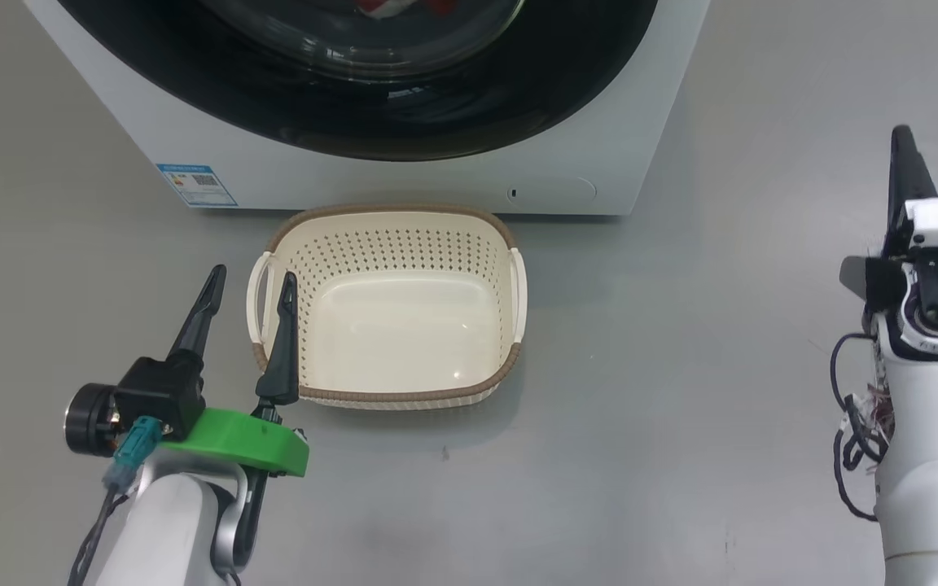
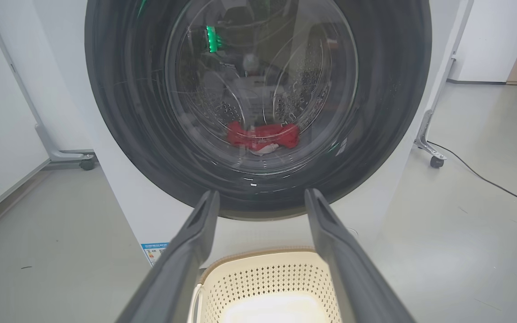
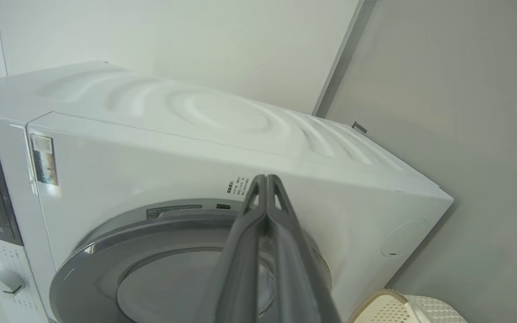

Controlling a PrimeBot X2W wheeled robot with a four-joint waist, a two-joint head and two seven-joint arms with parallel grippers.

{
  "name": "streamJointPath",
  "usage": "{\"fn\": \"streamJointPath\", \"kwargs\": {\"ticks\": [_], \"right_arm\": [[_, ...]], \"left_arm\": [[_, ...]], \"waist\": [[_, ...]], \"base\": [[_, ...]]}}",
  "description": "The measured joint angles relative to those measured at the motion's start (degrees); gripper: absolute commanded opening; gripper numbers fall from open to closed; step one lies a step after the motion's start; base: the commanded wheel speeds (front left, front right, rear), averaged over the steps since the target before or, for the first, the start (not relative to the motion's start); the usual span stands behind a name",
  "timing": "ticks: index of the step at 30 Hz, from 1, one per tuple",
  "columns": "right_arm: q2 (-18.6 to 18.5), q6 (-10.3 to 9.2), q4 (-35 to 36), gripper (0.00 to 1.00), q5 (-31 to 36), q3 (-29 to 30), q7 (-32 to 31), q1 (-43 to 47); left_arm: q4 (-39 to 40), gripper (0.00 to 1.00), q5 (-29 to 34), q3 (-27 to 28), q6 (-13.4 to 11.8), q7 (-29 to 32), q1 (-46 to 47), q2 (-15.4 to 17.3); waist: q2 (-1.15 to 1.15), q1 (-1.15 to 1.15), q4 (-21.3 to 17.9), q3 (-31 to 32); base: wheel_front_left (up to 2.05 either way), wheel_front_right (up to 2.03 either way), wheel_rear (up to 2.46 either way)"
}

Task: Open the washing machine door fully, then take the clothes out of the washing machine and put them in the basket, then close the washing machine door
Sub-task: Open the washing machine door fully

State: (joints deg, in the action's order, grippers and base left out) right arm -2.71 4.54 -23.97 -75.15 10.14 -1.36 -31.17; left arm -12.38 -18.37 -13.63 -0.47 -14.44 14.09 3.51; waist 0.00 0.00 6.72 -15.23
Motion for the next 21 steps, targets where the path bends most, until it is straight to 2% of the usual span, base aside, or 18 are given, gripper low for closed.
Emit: {"fn": "streamJointPath", "kwargs": {"ticks": [11, 19, 21], "right_arm": [[-0.80, -2.92, -0.34, 0.00, -3.44, -1.81, -8.04, -13.67], [-3.48, -5.30, -1.45, 0.00, -3.45, -4.52, -13.83, -22.52], [-4.41, -5.32, -2.08, 0.00, -3.44, -4.99, -15.07, -24.13]], "left_arm": [[1.81, 1.00, 0.00, 0.11, 0.82, 0.00, 4.19, -0.71], [2.35, 1.00, 0.01, -0.13, 1.96, 0.00, 7.05, -1.08], [2.34, 1.00, 0.01, -0.42, 2.36, -0.01, 7.77, -1.24]], "waist": [[0.00, 0.00, 2.75, -6.56], [0.00, -0.01, 4.62, -10.85], [0.00, -0.01, 5.16, -11.75]], "base": [[0.00, 0.00, 0.00], [0.00, 0.00, 0.00], [0.00, 0.00, 0.00]]}}
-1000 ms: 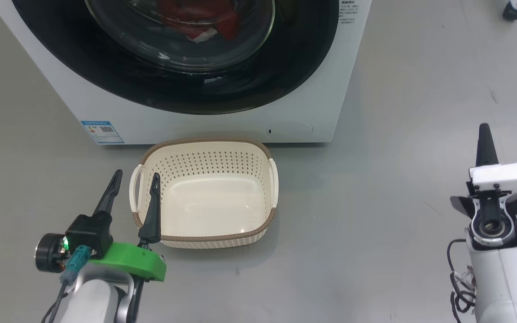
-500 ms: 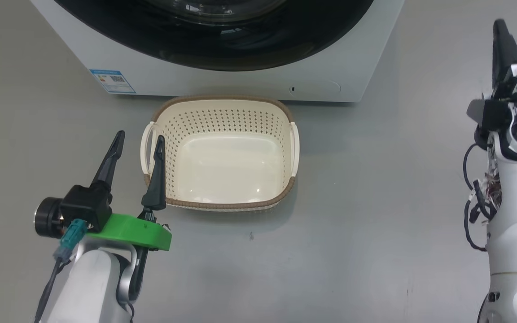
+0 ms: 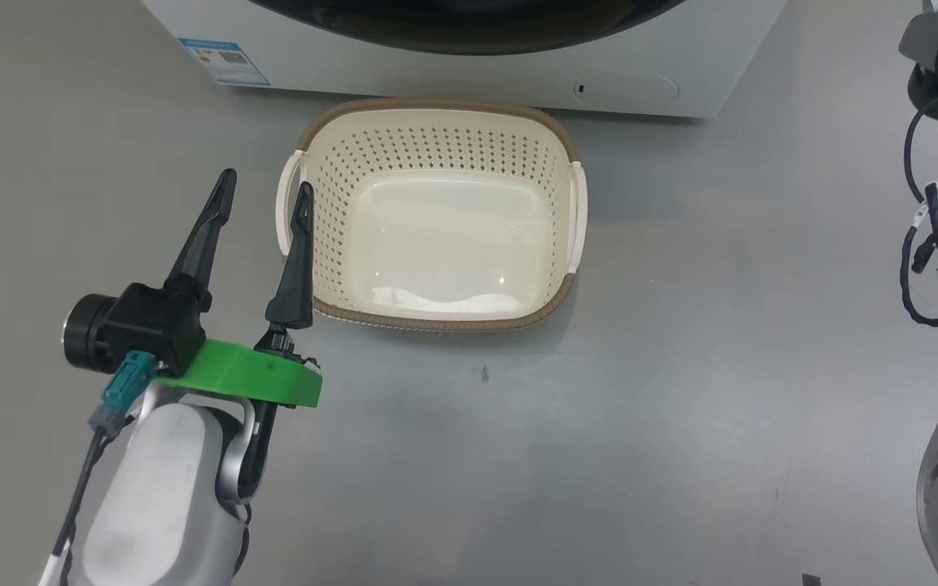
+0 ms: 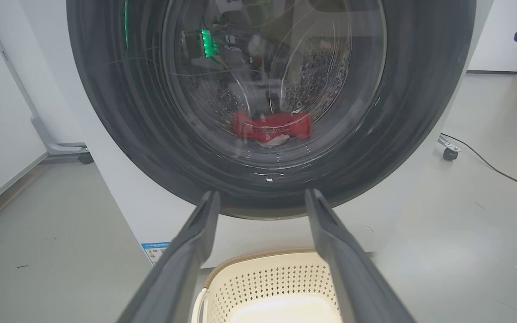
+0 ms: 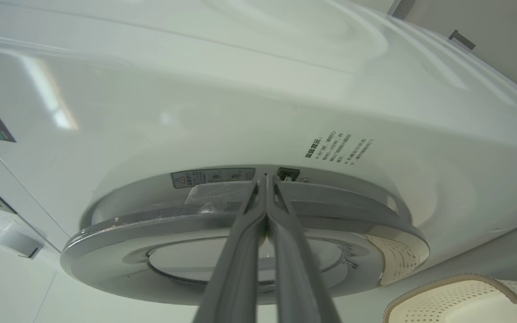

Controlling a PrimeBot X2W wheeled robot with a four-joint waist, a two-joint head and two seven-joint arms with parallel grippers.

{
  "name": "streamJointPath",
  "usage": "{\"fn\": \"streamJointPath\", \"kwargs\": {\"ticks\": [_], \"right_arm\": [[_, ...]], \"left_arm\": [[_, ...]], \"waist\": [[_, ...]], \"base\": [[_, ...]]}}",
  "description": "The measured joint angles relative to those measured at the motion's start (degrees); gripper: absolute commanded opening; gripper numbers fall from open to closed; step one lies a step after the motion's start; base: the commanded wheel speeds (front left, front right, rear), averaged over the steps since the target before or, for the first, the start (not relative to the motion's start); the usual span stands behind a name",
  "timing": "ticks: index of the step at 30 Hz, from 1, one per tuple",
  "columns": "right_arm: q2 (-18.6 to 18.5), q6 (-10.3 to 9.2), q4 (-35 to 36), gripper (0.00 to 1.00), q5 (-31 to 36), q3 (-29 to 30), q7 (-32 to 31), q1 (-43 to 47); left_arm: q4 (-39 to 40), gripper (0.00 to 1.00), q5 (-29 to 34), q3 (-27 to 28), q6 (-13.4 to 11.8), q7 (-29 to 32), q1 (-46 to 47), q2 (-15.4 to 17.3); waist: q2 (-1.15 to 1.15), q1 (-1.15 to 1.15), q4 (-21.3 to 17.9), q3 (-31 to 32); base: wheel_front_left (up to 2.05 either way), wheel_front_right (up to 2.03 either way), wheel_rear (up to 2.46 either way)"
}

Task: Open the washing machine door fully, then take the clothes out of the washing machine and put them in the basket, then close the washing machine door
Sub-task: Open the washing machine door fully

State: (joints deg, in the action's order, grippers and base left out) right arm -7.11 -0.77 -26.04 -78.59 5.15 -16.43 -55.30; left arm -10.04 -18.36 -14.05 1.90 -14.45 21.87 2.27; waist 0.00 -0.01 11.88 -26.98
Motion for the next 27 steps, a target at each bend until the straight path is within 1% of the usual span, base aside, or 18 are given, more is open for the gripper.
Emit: {"fn": "streamJointPath", "kwargs": {"ticks": [3, 6, 9, 11, 12, 15, 17, 27], "right_arm": [[-0.85, -0.92, -1.19, 0.00, 0.03, -0.47, -1.37, -2.14], [-1.46, -0.97, -2.47, 0.00, 0.04, -0.87, -2.55, -3.80], [-1.98, -1.89, -3.42, 0.00, 0.16, -1.40, -3.41, -5.62], [-2.36, -1.98, -4.00, 0.00, 0.60, -1.74, -3.98, -7.10], [-2.48, -2.42, -4.15, 0.00, 0.62, -1.83, -4.13, -7.80], [-2.99, -2.49, -4.95, 0.00, 1.07, -2.53, -5.04, -9.78], [-3.09, -2.91, -5.44, 0.00, 1.15, -3.05, -5.71, -11.10], [-3.79, -2.89, -8.00, 0.00, 1.52, -3.80, -7.47, -15.33]], "left_arm": [[-0.03, 1.00, 0.00, -0.38, 0.38, 0.00, 0.71, -0.18], [-0.23, 1.00, 0.00, -0.60, 0.44, 0.00, 0.77, -0.26], [-0.32, 1.00, 0.00, -0.80, 0.57, 0.00, 0.79, -0.34], [-0.34, 1.00, 0.00, -0.98, 0.92, 0.00, 0.85, -0.38], [-0.35, 1.00, -0.01, -1.04, 0.92, 0.00, 0.93, -0.41], [-0.38, 1.00, -0.01, -1.14, 0.94, 0.00, 1.33, -0.47], [-0.37, 1.00, -0.03, -1.18, 0.96, 0.00, 1.64, -0.51], [-0.40, 1.00, -0.73, -1.31, 1.01, 0.00, 2.37, -0.69]], "waist": [[0.00, 0.00, 0.90, -1.06], [0.00, 0.00, 1.80, -1.82], [0.00, 0.00, 2.51, -2.45], [0.00, 0.00, 2.90, -2.87], [0.00, 0.00, 3.08, -3.08], [0.00, 0.00, 3.64, -3.72], [0.00, 0.00, 3.97, -4.19], [0.00, 0.00, 5.12, -5.98]], "base": [[0.00, 0.00, 0.00], [0.00, 0.00, 0.00], [0.00, 0.00, 0.00], [0.00, 0.00, 0.00], [0.00, 0.00, 0.00], [0.00, 0.00, 0.00], [0.00, 0.00, 0.00], [0.00, 0.00, 0.00]]}}
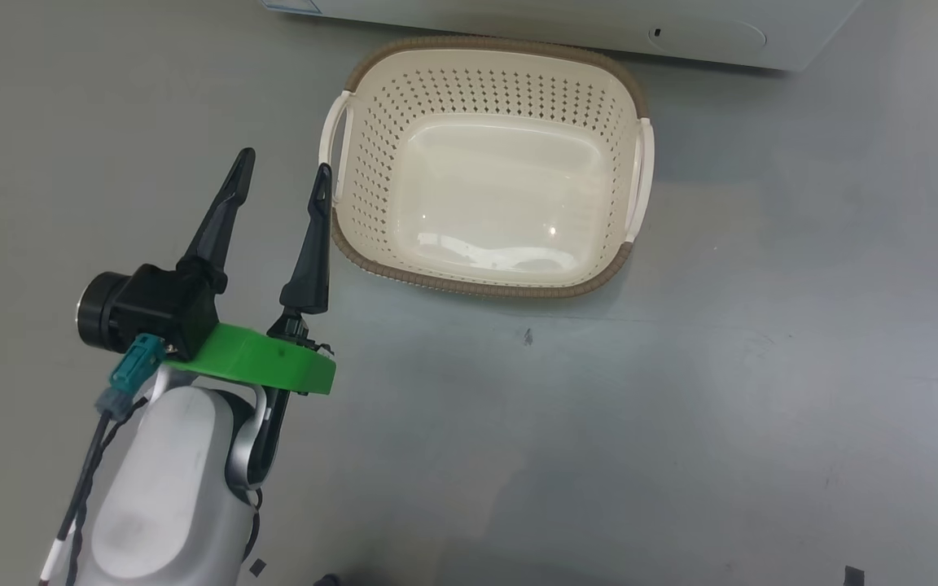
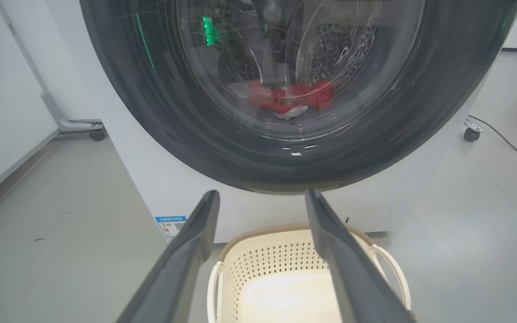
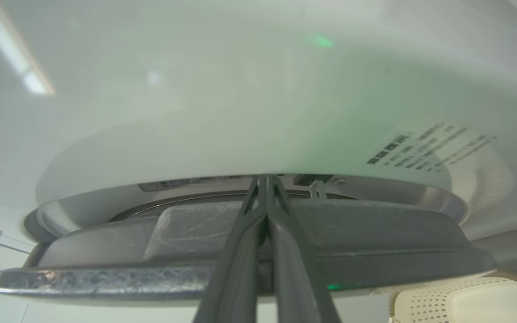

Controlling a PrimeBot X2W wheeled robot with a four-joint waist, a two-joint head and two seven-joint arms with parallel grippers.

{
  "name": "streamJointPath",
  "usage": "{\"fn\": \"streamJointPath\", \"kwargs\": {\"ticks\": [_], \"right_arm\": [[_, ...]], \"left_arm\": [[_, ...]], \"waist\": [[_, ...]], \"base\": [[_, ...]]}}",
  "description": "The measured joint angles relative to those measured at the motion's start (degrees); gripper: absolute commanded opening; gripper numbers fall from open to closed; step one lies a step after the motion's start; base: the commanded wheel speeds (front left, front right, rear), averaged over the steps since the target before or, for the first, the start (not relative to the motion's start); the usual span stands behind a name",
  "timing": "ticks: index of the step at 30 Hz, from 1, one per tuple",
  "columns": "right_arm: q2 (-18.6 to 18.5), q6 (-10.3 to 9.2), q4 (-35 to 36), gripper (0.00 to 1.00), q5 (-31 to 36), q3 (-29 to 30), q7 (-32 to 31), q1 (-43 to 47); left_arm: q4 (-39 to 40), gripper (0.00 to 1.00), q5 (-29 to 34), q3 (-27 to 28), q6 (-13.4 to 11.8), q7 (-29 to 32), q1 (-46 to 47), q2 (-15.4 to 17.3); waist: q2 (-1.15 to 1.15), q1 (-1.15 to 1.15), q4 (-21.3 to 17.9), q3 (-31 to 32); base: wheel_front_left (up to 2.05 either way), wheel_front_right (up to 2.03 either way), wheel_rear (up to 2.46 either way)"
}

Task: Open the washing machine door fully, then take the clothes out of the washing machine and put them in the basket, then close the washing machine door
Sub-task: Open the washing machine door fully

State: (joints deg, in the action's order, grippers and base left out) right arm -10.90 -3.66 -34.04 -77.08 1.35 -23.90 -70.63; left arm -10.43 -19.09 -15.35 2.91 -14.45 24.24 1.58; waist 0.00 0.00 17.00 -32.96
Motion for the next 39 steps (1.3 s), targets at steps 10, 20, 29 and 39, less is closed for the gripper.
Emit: {"fn": "streamJointPath", "kwargs": {"ticks": [10, 20, 29, 39], "right_arm": [[-0.37, 1.43, -2.41, 0.00, -1.94, 0.13, -3.38, -1.74], [-1.18, 2.61, -3.77, 0.00, -4.38, -0.11, -8.82, -1.75], [-1.70, 3.68, -5.91, 0.00, -6.72, -0.40, -13.90, -1.57], [-0.65, 5.17, -7.04, 0.00, -9.05, -1.71, -20.54, 1.02]], "left_arm": [[0.01, 1.00, -0.93, -0.43, -0.02, 0.00, 0.80, -0.04], [-0.25, 1.00, -1.08, -0.44, -0.11, 0.00, 0.81, -0.08], [-1.16, 1.00, -1.07, -0.10, -0.18, 0.00, 0.82, -0.09], [-2.24, 1.00, -0.45, 0.59, -0.44, 0.00, 0.75, -0.10]], "waist": [[0.00, 0.00, -0.07, -0.44], [0.00, 0.00, -0.67, -0.13], [0.00, 0.00, -1.53, 0.69], [0.00, 0.00, -2.87, 2.82]], "base": [[0.00, 0.00, 0.00], [0.00, 0.00, 0.00], [0.00, 0.00, 0.00], [0.00, 0.00, 0.00]]}}
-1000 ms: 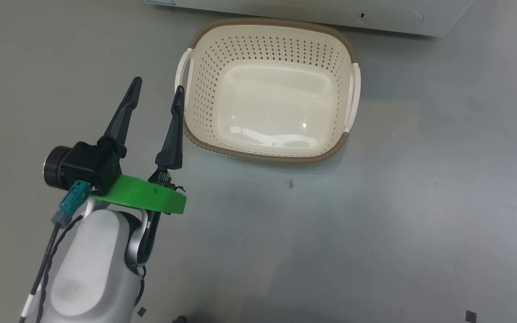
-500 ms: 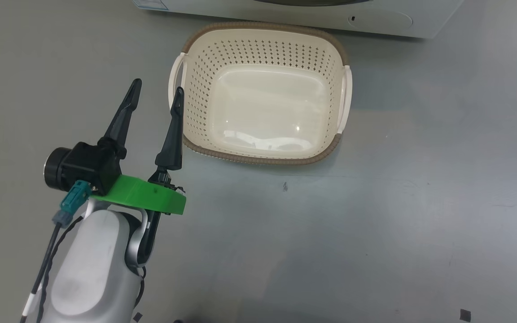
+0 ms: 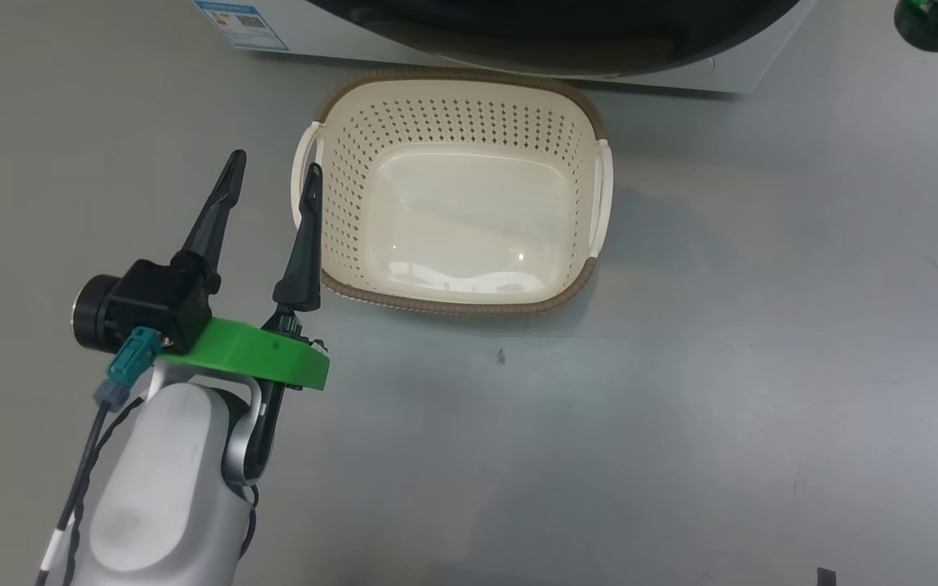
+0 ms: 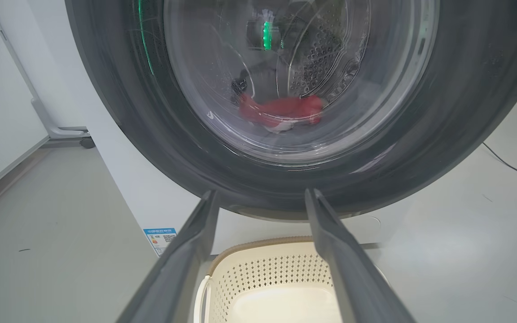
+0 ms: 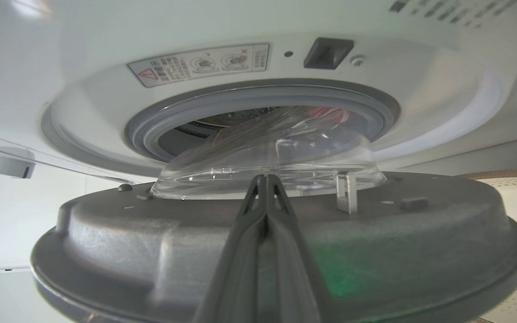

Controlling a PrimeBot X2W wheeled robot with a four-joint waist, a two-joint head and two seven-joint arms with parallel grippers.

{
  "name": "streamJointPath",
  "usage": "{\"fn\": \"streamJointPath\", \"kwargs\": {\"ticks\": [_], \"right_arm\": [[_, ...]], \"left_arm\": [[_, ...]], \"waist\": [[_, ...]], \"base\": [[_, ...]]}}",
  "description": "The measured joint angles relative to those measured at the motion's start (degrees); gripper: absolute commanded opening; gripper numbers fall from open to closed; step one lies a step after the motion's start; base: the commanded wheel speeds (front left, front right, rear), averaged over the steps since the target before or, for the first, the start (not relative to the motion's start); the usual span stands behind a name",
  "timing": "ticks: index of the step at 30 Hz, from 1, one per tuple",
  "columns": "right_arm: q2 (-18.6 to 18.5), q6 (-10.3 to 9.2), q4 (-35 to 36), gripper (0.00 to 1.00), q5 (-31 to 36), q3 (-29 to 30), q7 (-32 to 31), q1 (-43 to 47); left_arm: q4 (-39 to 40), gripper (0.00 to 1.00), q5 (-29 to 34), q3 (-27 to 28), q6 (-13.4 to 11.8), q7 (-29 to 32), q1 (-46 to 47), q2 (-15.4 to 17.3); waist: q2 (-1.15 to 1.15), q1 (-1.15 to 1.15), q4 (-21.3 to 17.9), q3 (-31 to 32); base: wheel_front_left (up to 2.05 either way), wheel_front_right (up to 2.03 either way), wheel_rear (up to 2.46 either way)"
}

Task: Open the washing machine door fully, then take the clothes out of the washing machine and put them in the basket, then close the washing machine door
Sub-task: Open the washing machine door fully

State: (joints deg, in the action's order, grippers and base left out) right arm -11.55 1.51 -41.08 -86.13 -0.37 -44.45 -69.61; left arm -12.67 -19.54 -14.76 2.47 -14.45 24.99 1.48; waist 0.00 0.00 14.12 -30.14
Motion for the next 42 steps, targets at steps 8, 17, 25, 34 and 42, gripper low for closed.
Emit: {"fn": "streamJointPath", "kwargs": {"ticks": [8, 17, 25, 34, 42], "right_arm": [[0.90, 1.38, -0.45, 0.00, -0.69, -1.43, -3.49, 3.27], [2.87, 2.98, -0.59, 0.00, -1.52, -2.93, -6.27, 7.49], [4.50, 4.09, -0.68, 0.00, -1.69, -4.15, -7.54, 11.72], [6.10, 4.93, -0.27, 0.00, -2.57, -5.65, -8.79, 17.01], [6.88, 4.99, 1.05, 0.00, -3.78, -6.82, -9.53, 22.08]], "left_arm": [[-0.73, 1.00, 0.47, 0.25, -0.19, 0.00, -0.40, 0.00], [-1.68, 1.00, 1.45, 0.96, -0.23, 0.00, -1.88, 0.00], [-2.63, 1.00, 2.15, 1.30, -0.23, 0.00, -3.81, 0.01], [-3.77, 1.00, 2.76, 1.41, -0.23, 0.00, -6.57, 0.03], [-4.17, 1.00, 2.75, 1.31, -0.25, 0.00, -8.54, 0.08]], "waist": [[0.00, 0.00, -0.84, 2.19], [0.00, 0.00, -1.79, 5.05], [0.00, 0.00, -2.55, 8.10], [0.00, 0.00, -3.28, 11.80], [0.00, 0.00, -3.25, 15.11]], "base": [[0.00, 0.00, 0.00], [0.00, 0.00, 0.00], [0.00, 0.00, 0.00], [0.00, 0.00, 0.00], [0.00, 0.00, 0.00]]}}
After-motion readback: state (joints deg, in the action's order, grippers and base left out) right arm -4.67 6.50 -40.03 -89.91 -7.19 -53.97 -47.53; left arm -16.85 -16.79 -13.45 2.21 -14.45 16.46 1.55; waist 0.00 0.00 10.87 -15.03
